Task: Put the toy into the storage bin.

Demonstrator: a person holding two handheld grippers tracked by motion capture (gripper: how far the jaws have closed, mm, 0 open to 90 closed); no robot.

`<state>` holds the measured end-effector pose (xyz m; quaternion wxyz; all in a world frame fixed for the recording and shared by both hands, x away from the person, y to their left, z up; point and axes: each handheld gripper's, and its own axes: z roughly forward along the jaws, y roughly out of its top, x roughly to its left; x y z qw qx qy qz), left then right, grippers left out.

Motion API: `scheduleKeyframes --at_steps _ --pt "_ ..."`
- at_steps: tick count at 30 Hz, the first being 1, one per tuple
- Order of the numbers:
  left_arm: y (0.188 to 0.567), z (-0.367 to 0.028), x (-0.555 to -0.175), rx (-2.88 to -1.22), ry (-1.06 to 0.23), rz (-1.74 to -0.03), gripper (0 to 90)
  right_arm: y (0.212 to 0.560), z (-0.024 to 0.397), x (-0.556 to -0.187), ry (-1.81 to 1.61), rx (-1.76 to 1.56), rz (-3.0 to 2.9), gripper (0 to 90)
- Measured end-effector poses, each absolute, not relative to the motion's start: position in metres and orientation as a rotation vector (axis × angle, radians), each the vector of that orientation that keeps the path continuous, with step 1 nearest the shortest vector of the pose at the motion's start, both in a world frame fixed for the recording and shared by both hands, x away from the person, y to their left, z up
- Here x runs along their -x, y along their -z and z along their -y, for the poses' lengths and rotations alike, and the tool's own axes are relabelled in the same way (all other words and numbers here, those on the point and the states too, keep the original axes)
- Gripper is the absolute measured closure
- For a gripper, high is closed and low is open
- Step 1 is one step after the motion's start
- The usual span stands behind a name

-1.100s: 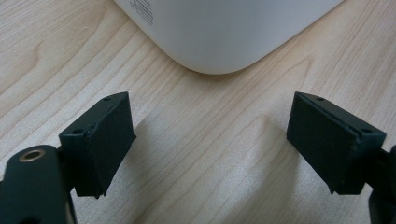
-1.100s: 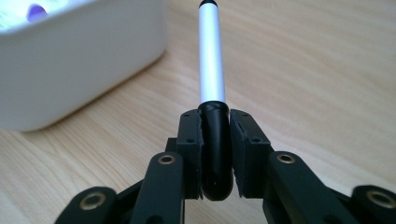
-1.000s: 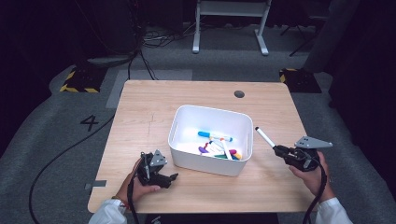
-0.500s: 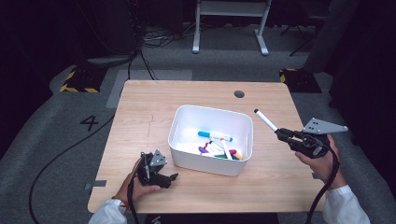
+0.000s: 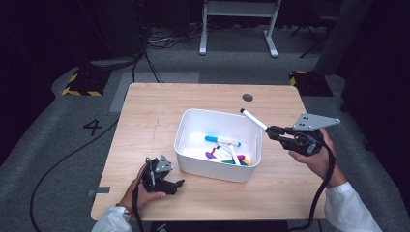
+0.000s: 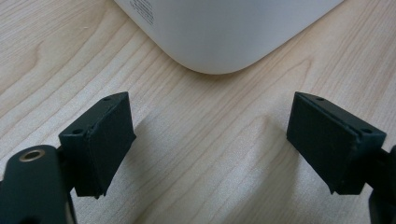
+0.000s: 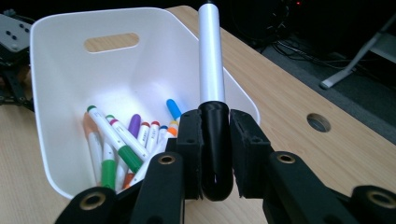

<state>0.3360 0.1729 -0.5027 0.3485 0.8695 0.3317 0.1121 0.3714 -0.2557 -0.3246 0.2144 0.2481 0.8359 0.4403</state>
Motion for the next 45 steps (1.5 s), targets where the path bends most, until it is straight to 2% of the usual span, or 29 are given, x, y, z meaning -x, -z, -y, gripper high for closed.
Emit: scheduleKeyframes --at_steps 25,45 --pt "0.503 -0.173 -0.336 -2.253 -0.290 -0.859 15.0 0.339 0.160 -0.396 -1.101 -0.441 -2.596 75.1" --pt "0.503 -0.173 -0.336 -2.253 -0.290 -0.859 15.0 0.352 0.134 -0.383 -0.937 -0.253 -2.808 75.1"
